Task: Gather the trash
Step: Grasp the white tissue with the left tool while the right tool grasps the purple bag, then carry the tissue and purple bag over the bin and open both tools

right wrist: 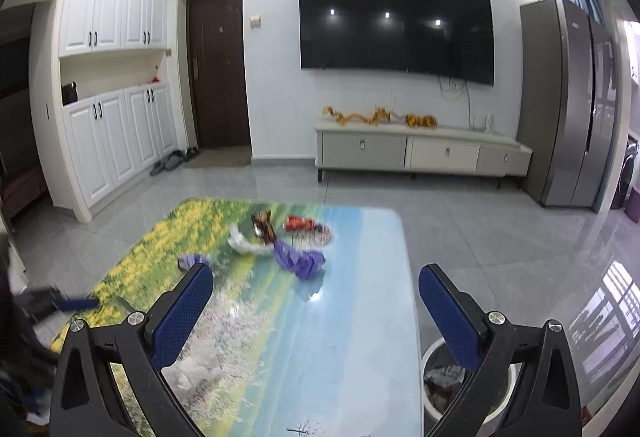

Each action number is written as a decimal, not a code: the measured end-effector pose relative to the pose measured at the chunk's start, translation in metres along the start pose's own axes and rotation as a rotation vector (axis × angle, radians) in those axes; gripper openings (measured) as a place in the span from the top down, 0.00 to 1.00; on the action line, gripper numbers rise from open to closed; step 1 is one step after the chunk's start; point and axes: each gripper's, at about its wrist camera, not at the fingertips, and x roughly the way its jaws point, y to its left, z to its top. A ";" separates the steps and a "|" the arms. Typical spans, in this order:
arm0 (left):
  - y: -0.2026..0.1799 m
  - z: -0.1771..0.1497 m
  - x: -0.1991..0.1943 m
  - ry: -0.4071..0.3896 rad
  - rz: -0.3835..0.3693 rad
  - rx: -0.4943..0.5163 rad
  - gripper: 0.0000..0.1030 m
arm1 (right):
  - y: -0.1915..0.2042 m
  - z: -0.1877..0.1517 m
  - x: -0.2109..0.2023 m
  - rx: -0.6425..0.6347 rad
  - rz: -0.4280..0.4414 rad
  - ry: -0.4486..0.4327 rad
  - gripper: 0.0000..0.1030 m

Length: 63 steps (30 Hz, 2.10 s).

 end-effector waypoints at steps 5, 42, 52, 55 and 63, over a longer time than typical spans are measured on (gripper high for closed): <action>-0.005 -0.020 0.062 0.148 -0.003 -0.005 0.40 | -0.009 -0.013 0.036 0.004 0.026 0.099 0.00; 0.056 0.026 0.082 0.091 0.078 -0.180 0.88 | -0.049 -0.026 0.177 0.138 0.256 0.257 0.63; -0.048 0.090 0.110 0.136 -0.030 0.071 0.87 | -0.168 -0.055 0.074 0.307 0.034 0.153 0.62; -0.091 0.118 0.139 0.162 -0.104 0.121 0.87 | -0.215 -0.078 0.059 0.339 -0.108 0.174 0.62; -0.203 0.182 0.231 0.231 -0.316 0.157 0.86 | -0.304 -0.138 0.065 0.494 -0.216 0.259 0.57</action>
